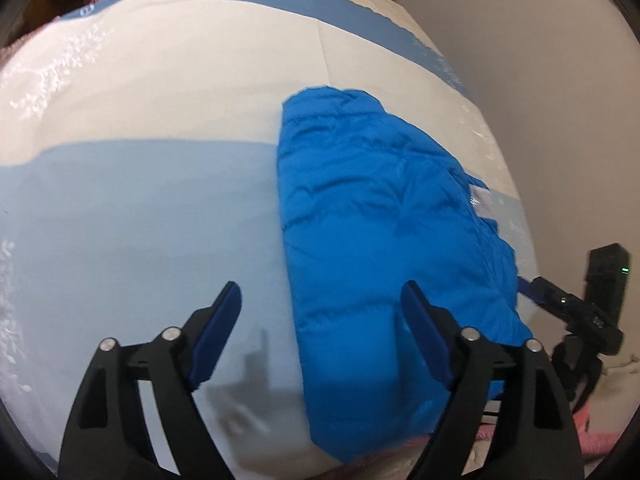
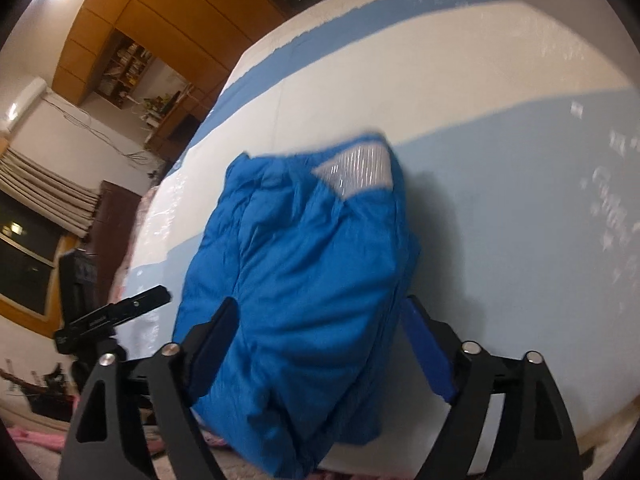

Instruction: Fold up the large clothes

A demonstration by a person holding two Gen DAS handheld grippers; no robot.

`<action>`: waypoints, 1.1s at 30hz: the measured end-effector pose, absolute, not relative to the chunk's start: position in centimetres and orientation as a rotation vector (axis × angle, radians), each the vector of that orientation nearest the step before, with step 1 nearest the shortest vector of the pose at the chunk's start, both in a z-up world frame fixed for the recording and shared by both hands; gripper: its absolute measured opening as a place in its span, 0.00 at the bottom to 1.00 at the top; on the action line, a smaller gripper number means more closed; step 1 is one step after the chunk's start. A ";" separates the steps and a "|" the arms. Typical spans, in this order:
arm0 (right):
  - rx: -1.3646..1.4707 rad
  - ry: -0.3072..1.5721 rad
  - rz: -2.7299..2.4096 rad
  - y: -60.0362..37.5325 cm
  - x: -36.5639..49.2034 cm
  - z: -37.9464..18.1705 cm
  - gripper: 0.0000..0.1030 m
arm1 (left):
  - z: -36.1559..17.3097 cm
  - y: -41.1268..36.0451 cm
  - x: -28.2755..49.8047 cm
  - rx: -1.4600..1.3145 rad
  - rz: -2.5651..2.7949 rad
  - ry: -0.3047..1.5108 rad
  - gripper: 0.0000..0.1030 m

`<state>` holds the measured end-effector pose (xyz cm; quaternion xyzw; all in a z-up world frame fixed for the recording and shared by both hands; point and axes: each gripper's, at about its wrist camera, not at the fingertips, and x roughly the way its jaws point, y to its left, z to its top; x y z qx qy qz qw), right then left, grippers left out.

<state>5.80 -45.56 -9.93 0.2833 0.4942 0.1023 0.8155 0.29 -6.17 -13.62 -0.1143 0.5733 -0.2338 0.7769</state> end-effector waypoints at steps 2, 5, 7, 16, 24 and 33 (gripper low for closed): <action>0.641 1.086 0.233 -45.6 5.8 -11.2 0.85 | -14.4 -6.4 0.2 -0.263 -0.526 1.255 0.82; 0.723 1.124 0.274 -45.9 5.6 -13.1 0.85 | -15.7 -6.8 0.3 -0.303 -0.578 1.289 0.83; 0.776 1.134 0.293 -46.3 5.6 -14.3 0.86 | -16.5 -7.2 0.3 -0.327 -0.624 1.306 0.83; 0.959 1.140 0.374 -47.3 5.4 -18.1 0.89 | -19.4 -8.8 1.0 -0.417 -0.745 1.355 0.92; 1.040 1.123 0.428 -46.9 5.4 -20.1 0.91 | -20.9 -9.6 1.4 -0.470 -0.800 1.359 0.95; 1.069 1.076 0.520 -46.5 5.8 -20.8 0.69 | -20.8 -9.7 0.2 -0.488 -0.842 1.289 0.81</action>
